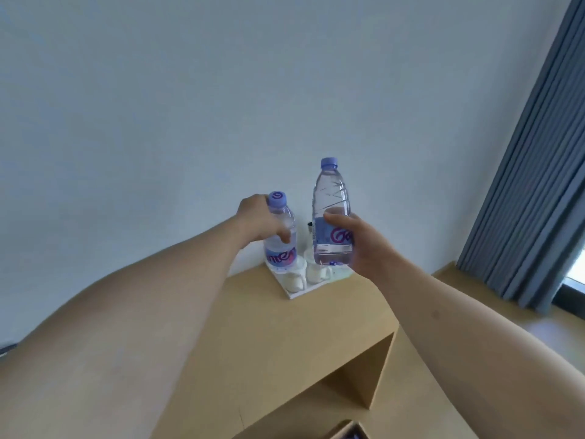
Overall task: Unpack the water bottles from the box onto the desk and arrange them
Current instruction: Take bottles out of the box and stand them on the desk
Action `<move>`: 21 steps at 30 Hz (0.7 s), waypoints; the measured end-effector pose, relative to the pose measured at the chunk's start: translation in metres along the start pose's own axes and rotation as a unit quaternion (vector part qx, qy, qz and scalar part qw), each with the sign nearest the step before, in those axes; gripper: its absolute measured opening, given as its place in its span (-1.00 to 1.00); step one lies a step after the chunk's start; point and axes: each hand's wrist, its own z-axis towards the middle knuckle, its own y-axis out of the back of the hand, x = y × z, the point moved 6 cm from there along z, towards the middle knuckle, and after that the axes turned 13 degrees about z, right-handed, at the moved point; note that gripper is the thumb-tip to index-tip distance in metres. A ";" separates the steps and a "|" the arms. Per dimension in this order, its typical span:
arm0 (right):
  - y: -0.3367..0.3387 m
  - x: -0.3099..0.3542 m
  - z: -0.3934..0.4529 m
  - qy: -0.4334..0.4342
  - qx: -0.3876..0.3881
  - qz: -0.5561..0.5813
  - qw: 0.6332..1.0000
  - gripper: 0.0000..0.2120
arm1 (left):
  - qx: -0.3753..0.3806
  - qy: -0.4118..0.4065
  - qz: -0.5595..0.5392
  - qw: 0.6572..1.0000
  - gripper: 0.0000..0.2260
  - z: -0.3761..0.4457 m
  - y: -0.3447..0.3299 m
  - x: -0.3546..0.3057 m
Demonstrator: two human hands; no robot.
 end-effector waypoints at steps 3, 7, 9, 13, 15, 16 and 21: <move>-0.051 -0.020 0.021 0.003 0.005 -0.010 1.000 -0.44 | -0.025 0.022 -0.004 0.999 -0.44 -0.002 0.040 0.050; -0.108 -0.058 0.047 0.005 0.000 -0.015 1.000 -0.48 | -0.045 0.067 -0.004 0.997 -0.44 -0.012 0.083 0.119; -0.131 -0.077 0.059 0.001 -0.008 -0.009 1.000 -0.54 | -0.053 0.090 -0.003 0.994 -0.43 -0.020 0.100 0.152; -0.170 -0.112 0.079 -0.014 -0.009 -0.026 1.000 -0.46 | -0.067 0.134 0.000 0.989 -0.42 -0.037 0.124 0.211; -0.188 -0.129 0.087 -0.031 -0.001 -0.033 0.999 -0.49 | -0.073 0.155 -0.001 0.985 -0.44 -0.045 0.130 0.237; -0.195 -0.138 0.091 -0.040 0.001 -0.036 0.999 -0.51 | -0.077 0.165 -0.002 0.983 -0.45 -0.048 0.132 0.249; -0.216 -0.186 0.121 -0.051 0.014 -0.101 0.993 -0.60 | -0.089 0.210 -0.009 0.974 -0.49 -0.055 0.128 0.302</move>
